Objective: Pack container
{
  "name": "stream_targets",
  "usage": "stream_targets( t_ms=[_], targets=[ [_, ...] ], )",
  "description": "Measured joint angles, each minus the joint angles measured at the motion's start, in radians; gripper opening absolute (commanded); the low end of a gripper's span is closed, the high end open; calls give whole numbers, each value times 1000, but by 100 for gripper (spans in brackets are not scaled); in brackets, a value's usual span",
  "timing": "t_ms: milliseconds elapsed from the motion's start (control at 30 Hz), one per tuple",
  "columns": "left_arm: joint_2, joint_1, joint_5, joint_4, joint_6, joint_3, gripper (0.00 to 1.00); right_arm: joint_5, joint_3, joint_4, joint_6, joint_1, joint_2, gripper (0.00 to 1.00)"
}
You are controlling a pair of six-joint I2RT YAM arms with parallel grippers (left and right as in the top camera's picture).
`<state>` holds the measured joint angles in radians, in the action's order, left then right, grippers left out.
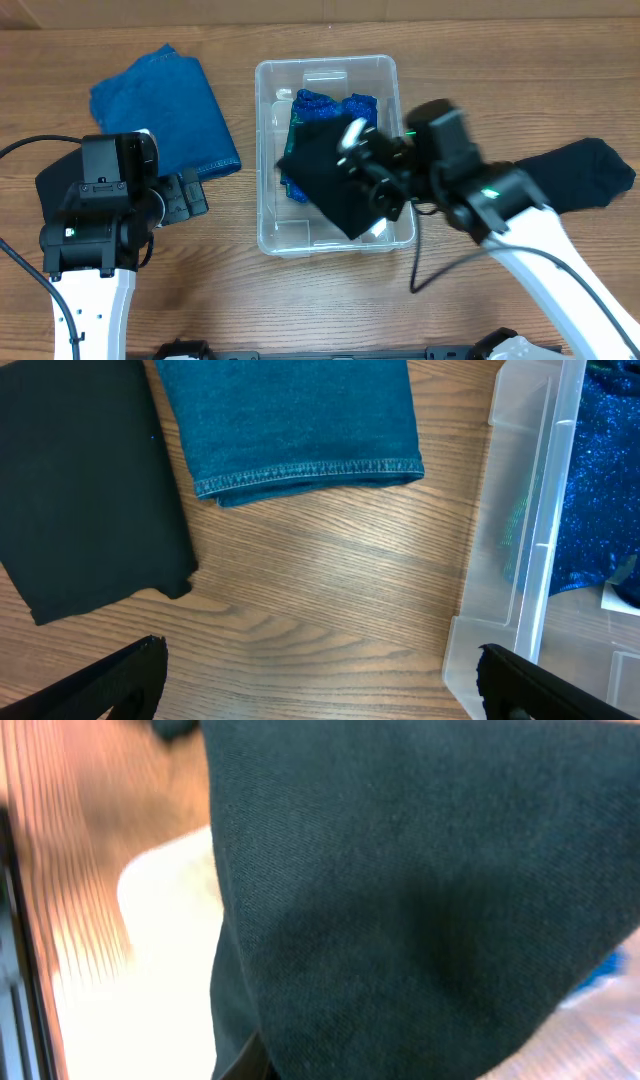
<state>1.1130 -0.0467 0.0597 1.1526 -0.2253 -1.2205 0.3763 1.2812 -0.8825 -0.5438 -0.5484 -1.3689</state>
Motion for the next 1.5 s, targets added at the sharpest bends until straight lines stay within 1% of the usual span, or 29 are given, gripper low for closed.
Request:
stream_targets(
  t_ms=[133,267,300,333,367,400,433,467,500,533,633,733,767,800,867,900,967,1000,1033,1067,1167,1233,1333,1500],
  targets=[
    [0,0,0,0,0,0,100,-45,0,-32,-104,-57,-207,4],
    [0,0,0,1,0,0,100,-82,0,-52,-166,-95,-298,4],
    [0,0,0,1,0,0,100,-89,0,-55,-178,-101,-300,21],
    [0,0,0,2,0,0,100,-96,0,-55,-196,-108,-300,100],
    [0,0,0,2,0,0,100,-104,0,-49,-214,-108,-300,100],
    [0,0,0,3,0,0,100,-130,0,-21,-195,-109,-300,100],
    [0,0,0,4,0,0,100,-195,0,54,-168,-109,-300,100],
    [0,0,0,6,0,0,100,-297,1,136,-97,-108,-300,100],
    [0,0,0,11,0,0,100,-433,5,189,5,-106,-300,100],
    [0,0,0,18,0,0,100,-544,11,209,100,-103,-300,100],
    [0,0,0,22,0,0,100,-717,23,224,258,-95,-267,100],
    [0,0,0,23,0,0,100,-789,30,221,385,-83,-148,100],
    [0,0,0,23,0,0,100,-803,36,205,464,-57,-80,100],
    [0,0,0,23,0,0,100,-809,47,169,593,12,-4,100],
    [0,0,0,23,0,0,100,-771,60,110,739,165,73,100],
    [0,0,0,22,0,0,100,-731,64,83,799,299,105,100],
    [0,0,0,22,0,0,100,-665,64,53,861,483,111,100],
    [0,0,0,22,0,0,100,-615,63,40,882,586,97,100],
    [0,0,0,22,0,0,100,-597,62,37,893,655,83,100],
    [0,0,0,22,0,0,100,-547,53,35,907,764,55,100],
    [0,0,0,22,0,0,100,-417,31,49,925,959,-37,100],
    [0,0,0,22,0,0,100,-331,17,56,933,1098,-156,100],
    [0,0,0,22,0,0,100,-248,-2,66,933,1206,-326,100],
    [0,0,0,22,0,0,100,-165,-7,127,916,1247,-497,100]
  ],
)
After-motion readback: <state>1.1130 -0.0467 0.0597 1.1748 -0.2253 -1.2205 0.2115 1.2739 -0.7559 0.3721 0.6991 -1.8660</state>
